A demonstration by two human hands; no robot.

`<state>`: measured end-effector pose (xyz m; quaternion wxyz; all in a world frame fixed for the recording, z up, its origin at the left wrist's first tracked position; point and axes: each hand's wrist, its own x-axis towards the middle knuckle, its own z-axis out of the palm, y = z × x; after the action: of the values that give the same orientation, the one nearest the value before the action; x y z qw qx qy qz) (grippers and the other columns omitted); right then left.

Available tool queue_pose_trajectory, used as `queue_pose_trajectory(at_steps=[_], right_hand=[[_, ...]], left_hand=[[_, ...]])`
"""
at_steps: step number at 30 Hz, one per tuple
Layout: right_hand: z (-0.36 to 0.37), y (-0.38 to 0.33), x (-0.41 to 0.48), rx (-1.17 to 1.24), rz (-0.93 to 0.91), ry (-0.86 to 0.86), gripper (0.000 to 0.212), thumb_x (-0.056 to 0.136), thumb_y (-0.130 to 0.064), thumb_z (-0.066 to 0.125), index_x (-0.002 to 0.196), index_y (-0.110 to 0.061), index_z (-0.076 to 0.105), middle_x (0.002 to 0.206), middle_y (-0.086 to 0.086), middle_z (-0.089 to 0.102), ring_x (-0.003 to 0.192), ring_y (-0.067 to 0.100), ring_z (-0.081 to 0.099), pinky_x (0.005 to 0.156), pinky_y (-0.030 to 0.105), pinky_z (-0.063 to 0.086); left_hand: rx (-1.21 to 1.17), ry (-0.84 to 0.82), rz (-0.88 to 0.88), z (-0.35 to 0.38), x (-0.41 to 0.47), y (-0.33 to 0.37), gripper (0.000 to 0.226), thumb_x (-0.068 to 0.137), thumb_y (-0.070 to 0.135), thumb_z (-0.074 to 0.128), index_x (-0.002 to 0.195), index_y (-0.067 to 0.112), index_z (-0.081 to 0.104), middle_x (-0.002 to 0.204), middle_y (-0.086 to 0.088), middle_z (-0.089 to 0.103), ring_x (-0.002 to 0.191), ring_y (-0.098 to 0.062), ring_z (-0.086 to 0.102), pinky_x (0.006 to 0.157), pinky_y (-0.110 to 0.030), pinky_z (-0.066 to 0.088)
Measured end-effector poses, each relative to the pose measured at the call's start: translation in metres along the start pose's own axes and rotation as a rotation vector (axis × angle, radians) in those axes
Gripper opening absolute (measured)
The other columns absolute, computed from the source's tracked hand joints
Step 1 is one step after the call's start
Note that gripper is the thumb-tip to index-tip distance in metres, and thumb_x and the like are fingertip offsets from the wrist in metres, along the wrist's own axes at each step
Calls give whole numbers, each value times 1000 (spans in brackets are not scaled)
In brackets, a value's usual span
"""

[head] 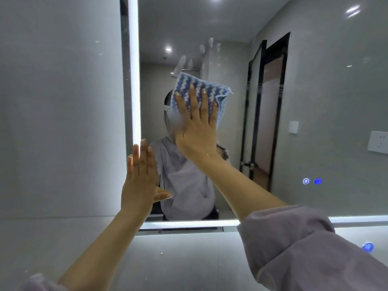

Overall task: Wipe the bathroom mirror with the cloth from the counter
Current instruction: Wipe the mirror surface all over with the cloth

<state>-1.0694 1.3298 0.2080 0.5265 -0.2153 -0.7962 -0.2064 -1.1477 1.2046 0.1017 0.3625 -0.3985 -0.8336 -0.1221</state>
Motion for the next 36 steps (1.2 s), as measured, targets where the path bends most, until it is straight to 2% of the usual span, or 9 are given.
queue_pose_trajectory(at_steps=[7,10,14,19,24,26,30,32,36], right_hand=[[5,-28,3,27,-53,16,57,101,-38,30,153,-24,8,161,8,2,148,30,-5,115,44,-18],[5,-24,3,14,-78,35,57,102,-39,31,153,-23,11,161,10,4,148,31,-3,117,44,-14],[7,-22,3,-1,-91,39,58,101,-40,33,153,-21,14,161,12,7,148,33,0,118,46,-11],[4,-4,7,-44,-197,-7,57,101,-39,25,153,-23,10,161,8,4,148,31,-3,119,46,-7],[-6,29,13,-59,-250,9,54,101,-37,25,153,-24,17,161,7,10,148,30,3,120,47,-1],[-12,45,16,-62,-242,27,56,101,-44,11,152,-21,21,160,10,14,148,32,8,120,48,2],[-20,90,25,-116,-161,93,56,102,-40,27,153,-20,17,160,13,12,148,34,7,119,49,0],[-25,111,29,-87,-61,117,57,102,-43,25,154,-21,15,161,12,9,148,33,4,120,50,1],[-28,124,29,-10,63,159,57,100,-43,24,153,-24,13,161,9,8,148,30,2,119,44,-5]], left_hand=[[20,-44,-9,-2,4,0,127,53,82,19,138,4,-35,146,-18,-40,137,-38,-31,118,-45,-8],[25,-36,-8,0,4,0,129,56,83,26,139,3,-33,146,-18,-40,137,-38,-31,119,-45,-7],[7,-14,-10,1,4,0,128,53,83,22,139,5,-32,147,-16,-39,137,-37,-31,118,-44,-8],[-64,9,7,-2,3,1,127,53,81,31,143,8,-20,151,-14,-27,140,-36,-23,119,-44,-5],[-40,12,1,-2,1,0,126,53,81,28,143,7,-19,153,-13,-26,141,-36,-22,120,-43,-3],[-18,16,4,-2,1,0,126,53,81,28,144,6,-18,153,-13,-26,141,-36,-22,119,-43,-3],[-1,53,14,-3,-1,0,126,54,79,38,147,3,-1,156,-16,-9,143,-39,-8,119,-45,8],[4,88,24,-2,-1,1,124,53,78,42,146,3,9,155,-19,3,142,-41,3,117,-48,17],[33,71,23,0,-1,-1,125,54,80,40,147,5,4,156,-18,-2,143,-39,-1,118,-47,14]])
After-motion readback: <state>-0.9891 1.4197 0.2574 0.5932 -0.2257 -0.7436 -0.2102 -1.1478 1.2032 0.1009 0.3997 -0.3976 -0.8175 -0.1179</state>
